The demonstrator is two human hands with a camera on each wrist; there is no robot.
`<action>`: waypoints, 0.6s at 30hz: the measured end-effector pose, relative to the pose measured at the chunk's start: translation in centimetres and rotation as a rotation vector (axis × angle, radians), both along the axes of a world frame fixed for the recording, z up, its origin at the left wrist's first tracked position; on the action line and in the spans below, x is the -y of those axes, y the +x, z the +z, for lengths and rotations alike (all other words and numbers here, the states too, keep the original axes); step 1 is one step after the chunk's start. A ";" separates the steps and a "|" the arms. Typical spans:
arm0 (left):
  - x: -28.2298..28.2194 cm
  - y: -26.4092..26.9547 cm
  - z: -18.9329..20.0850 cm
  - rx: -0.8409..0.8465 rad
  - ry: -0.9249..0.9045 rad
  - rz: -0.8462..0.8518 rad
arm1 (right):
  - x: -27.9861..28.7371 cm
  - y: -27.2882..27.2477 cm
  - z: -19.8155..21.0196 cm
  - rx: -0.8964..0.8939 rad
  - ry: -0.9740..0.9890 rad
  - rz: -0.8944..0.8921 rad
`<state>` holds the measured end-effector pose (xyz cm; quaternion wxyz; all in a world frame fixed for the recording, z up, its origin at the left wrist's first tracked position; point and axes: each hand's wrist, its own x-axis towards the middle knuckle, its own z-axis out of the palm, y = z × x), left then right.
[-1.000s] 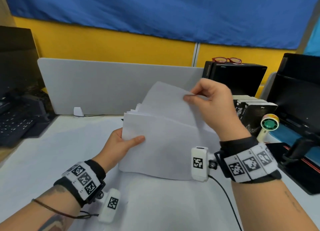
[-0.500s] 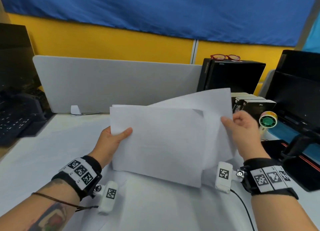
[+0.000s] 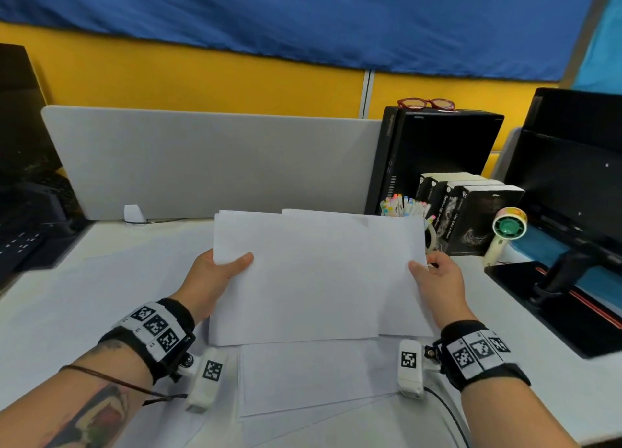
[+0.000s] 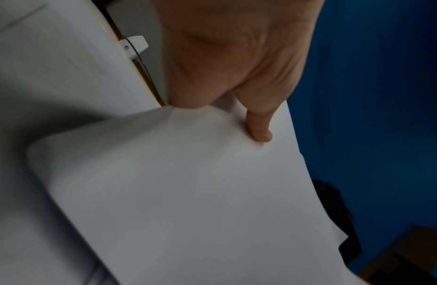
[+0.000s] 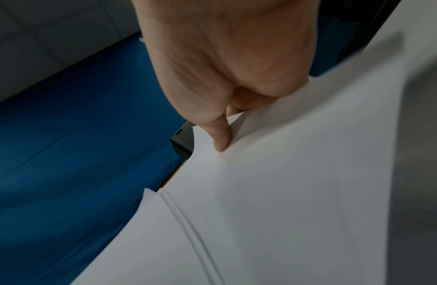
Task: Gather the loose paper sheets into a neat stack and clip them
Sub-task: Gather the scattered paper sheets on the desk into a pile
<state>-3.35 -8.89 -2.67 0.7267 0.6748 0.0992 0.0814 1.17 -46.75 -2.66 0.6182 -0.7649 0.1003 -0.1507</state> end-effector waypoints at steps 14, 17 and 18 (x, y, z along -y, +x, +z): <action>2.2 -2.1 3.1 -0.229 -0.111 -0.064 | 7.0 0.0 0.5 -0.004 0.192 -0.362; 2.8 -2.8 -0.4 -0.324 0.222 -0.115 | 8.3 -0.1 1.2 0.012 0.229 -0.459; 3.0 -3.2 -1.1 -0.337 0.295 -0.126 | 8.2 -0.2 1.5 -0.004 0.234 -0.429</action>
